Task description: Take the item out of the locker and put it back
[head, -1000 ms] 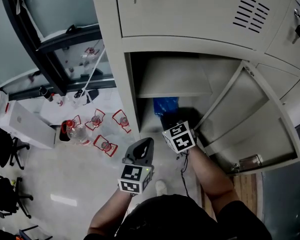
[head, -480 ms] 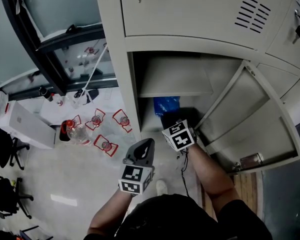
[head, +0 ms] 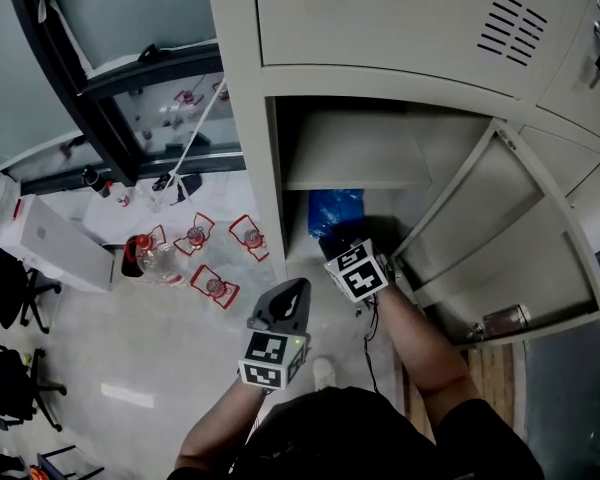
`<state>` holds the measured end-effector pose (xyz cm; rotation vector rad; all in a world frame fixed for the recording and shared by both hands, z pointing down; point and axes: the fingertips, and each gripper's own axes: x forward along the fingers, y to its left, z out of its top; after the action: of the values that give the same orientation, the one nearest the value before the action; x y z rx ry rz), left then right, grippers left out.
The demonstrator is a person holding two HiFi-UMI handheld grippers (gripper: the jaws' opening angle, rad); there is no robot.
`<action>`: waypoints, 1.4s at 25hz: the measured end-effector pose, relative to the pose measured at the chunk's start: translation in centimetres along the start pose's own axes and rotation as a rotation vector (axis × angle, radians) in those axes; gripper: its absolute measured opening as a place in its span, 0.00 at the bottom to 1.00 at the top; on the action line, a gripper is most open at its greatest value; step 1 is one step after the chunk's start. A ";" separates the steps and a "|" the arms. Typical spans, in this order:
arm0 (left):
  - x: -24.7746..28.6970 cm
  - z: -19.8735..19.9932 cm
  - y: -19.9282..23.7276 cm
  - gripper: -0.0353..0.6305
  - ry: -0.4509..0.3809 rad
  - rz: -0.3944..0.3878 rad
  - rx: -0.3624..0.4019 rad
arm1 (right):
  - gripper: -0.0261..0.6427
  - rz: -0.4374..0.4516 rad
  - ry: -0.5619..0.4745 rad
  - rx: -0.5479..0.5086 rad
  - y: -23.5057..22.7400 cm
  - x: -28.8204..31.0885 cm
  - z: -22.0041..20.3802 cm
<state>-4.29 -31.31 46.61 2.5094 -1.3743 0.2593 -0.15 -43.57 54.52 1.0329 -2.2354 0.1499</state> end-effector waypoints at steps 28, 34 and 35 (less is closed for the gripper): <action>-9.1 -0.6 -2.4 0.06 -0.011 -0.059 0.036 | 0.04 -0.174 -0.220 0.174 5.3 -11.4 2.0; -12.7 -2.3 -2.5 0.06 -0.006 -0.090 0.033 | 0.04 -0.185 -0.231 0.227 9.9 -14.8 0.8; -13.2 -2.6 -2.5 0.06 -0.004 -0.093 0.032 | 0.04 -0.186 -0.230 0.232 10.6 -15.3 0.5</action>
<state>-9.32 -18.63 45.01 2.5924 -1.2608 0.2588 -0.82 -26.74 46.56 1.4416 -2.3497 0.2231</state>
